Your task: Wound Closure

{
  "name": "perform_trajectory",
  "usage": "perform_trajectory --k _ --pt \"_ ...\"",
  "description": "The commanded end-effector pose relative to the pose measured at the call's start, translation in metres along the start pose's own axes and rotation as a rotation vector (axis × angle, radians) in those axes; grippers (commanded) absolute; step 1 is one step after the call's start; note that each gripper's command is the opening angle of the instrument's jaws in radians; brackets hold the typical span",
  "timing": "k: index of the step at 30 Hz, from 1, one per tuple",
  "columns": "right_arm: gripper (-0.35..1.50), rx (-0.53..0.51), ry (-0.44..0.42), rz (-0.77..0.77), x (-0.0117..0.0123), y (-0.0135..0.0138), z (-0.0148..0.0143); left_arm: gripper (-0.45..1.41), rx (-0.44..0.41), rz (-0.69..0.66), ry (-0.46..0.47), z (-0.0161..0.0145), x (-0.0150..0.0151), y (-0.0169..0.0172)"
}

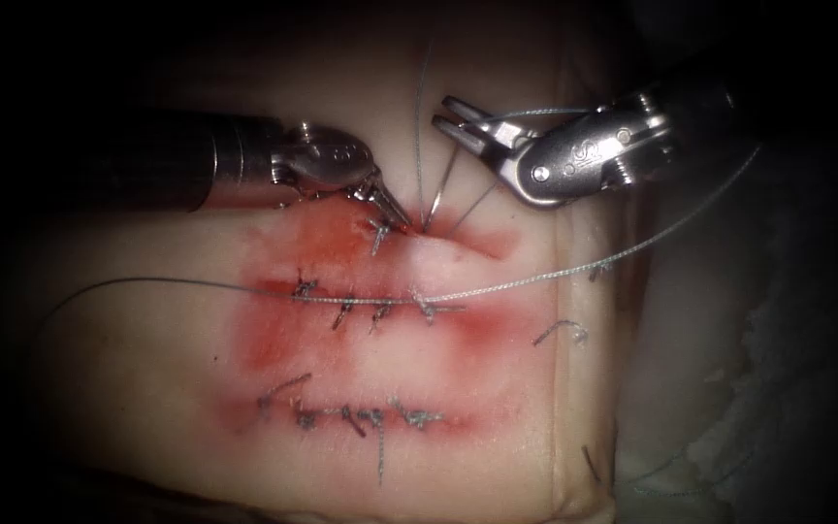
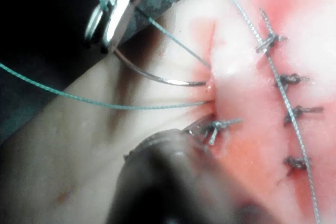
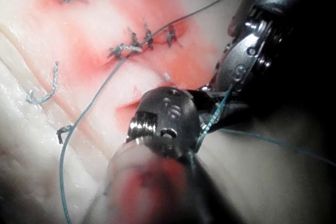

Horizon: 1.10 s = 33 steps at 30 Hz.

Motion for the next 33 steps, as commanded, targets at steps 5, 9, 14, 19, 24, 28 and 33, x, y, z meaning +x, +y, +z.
perform_trajectory --k 5,9,14,19,24,28,33 --pt "-0.35 0.001 -0.004 -0.011 -0.0001 0.0005 0.0008 -0.45 -0.004 0.003 -0.002 0.0001 -0.0005 0.0009" --pt "-0.35 -0.001 -0.006 -0.017 0.0 0.0005 0.0008 -0.45 -0.003 0.003 -0.002 0.0001 -0.0005 0.0009" --pt "-0.35 0.001 -0.004 0.009 -0.0002 0.0002 0.0008 -0.45 -0.003 0.003 -0.003 0.0 -0.0005 0.0009" --pt "-0.35 0.009 0.002 0.054 -0.0005 -0.0002 0.0008 -0.45 -0.002 0.003 -0.003 0.0 -0.0005 0.0009" --pt "-0.35 0.012 0.002 0.09 -0.0004 -0.0002 0.0008 -0.45 -0.002 0.003 -0.002 -0.0001 -0.0005 0.0009" --pt "-0.35 0.015 0.003 0.108 -0.0004 -0.0002 0.0008 -0.45 -0.002 0.004 -0.002 -0.0001 -0.0005 0.0009" --pt "-0.35 0.017 0.004 0.125 -0.0004 -0.0002 0.0008 -0.45 -0.002 0.004 -0.002 -0.0001 -0.0005 0.0009"
